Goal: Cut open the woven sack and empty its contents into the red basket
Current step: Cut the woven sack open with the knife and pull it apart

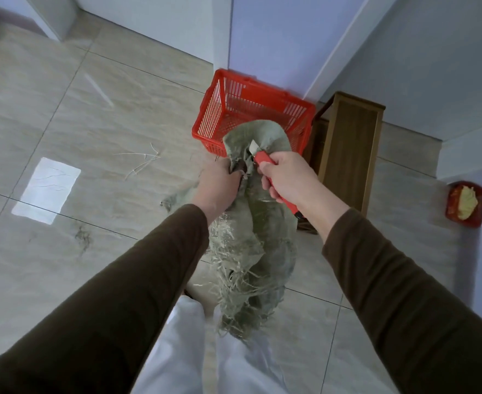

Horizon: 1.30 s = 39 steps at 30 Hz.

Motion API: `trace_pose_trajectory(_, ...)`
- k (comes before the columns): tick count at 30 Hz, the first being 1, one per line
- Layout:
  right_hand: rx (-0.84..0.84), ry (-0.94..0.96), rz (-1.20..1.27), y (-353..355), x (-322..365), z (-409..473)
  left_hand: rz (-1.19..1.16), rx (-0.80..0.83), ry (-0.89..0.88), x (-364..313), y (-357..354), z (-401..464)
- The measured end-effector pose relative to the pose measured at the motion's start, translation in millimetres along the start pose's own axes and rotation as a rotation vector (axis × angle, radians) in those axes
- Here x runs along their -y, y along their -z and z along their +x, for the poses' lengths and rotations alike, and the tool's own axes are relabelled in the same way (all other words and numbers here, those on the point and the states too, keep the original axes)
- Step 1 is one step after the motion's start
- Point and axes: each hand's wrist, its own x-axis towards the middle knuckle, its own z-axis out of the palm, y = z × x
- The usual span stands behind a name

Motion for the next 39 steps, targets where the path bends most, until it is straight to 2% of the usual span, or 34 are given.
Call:
trace_pose_trajectory(3, -0.306, 0.153, -0.236, 33.9, 4.2, 0.5, 0.153, 0.007, 0.084, 31.8, 6.7, -4.7)
trace_pose_trajectory(4, -0.267, 0.161, -0.273, 47.9, 10.0, 2.5, 0.094, -0.006, 0.147, 43.5, 8.9, -9.4)
trace_pose_trajectory(7, 0.043, 0.047, -0.424, 52.5, 9.1, -2.5, -0.287, 0.013, 0.228, 47.5, 10.1, -17.2)
trace_pose_trajectory(8, 0.049, 0.049, -0.426, 43.2, 3.8, -4.8, -0.419, 0.023, 0.217, 40.1, 11.0, -16.1)
trace_pose_trajectory(11, -0.165, 0.105, -0.235, 14.6, -22.0, -6.1, -0.646, 0.019, 0.174, 16.9, 16.2, -8.5)
trace_pose_trajectory(13, -0.219, 0.039, 0.022, 3.3, -38.1, -0.4, -0.698, 0.005, 0.173, 13.7, 23.5, -6.0)
trace_pose_trajectory(15, -0.142, -0.115, 0.328, -12.3, -51.6, 4.2, -0.756, 0.022, 0.188, 14.5, 29.6, -7.4)
trace_pose_trajectory(18, 0.003, -0.199, 0.485, -41.1, -62.0, 9.7, -0.821, 0.087, 0.215, 13.6, 35.5, -12.2)
trace_pose_trajectory(22, -0.149, -0.106, 0.598, -47.8, -47.2, 15.7, -1.132, 0.388, 0.202, 28.1, 56.0, -21.3)
trace_pose_trajectory(23, -0.165, -0.073, 0.62, -42.9, -41.5, 16.9, -1.084, 0.441, 0.182, 34.2, 57.2, -24.0)
trace_pose_trajectory(24, -0.159, -0.035, 0.625, -37.8, -34.8, 16.9, -0.849, 0.427, 0.134, 40.4, 54.9, -26.7)
trace_pose_trajectory(26, -0.12, 0.023, 0.592, -30.5, -20.4, 15.3, -0.058, 0.292, 0.027, 48.6, 42.8, -28.6)
trace_pose_trajectory(27, -0.093, 0.046, 0.556, -30.1, -12.8, 13.9, 0.221, 0.272, -0.013, 46.4, 32.6, -28.7)
trace_pose_trajectory(28, -0.061, 0.073, 0.507, -31.2, -4.5, 11.8, 0.334, 0.293, -0.026, 42.1, 21.5, -27.6)
trace_pose_trajectory(29, -0.026, 0.109, 0.447, -32.4, 3.1, 10.1, 0.316, 0.291, -0.04, 34.1, 12.2, -26.7)
trace_pose_trajectory(31, 0.009, 0.195, 0.349, -31.2, 14.1, 6.1, 0.084, 0.132, -0.057, 18.7, 5.6, -20.2)
trace_pose_trajectory(33, -0.036, 0.276, 0.4, -21.7, 11.8, 2.3, -0.116, -0.083, -0.021, 10.1, 14.4, -11.7)
trace_pose_trajectory(34, -0.071, 0.296, 0.467, -15.5, 2.9, -1.0, -0.157, -0.129, 0.003, 6.9, 22.1, -9.6)
trace_pose_trajectory(36, -0.107, 0.275, 0.489, -6.9, -26.3, -16.0, -0.255, -0.134, 0.033, 2.5, 36.0, -9.8)
trace_pose_trajectory(39, -0.025, 0.166, 0.195, -21.8, -76.8, -46.9, -0.506, -0.157, 0.074, -6.0, 47.8, -7.8)
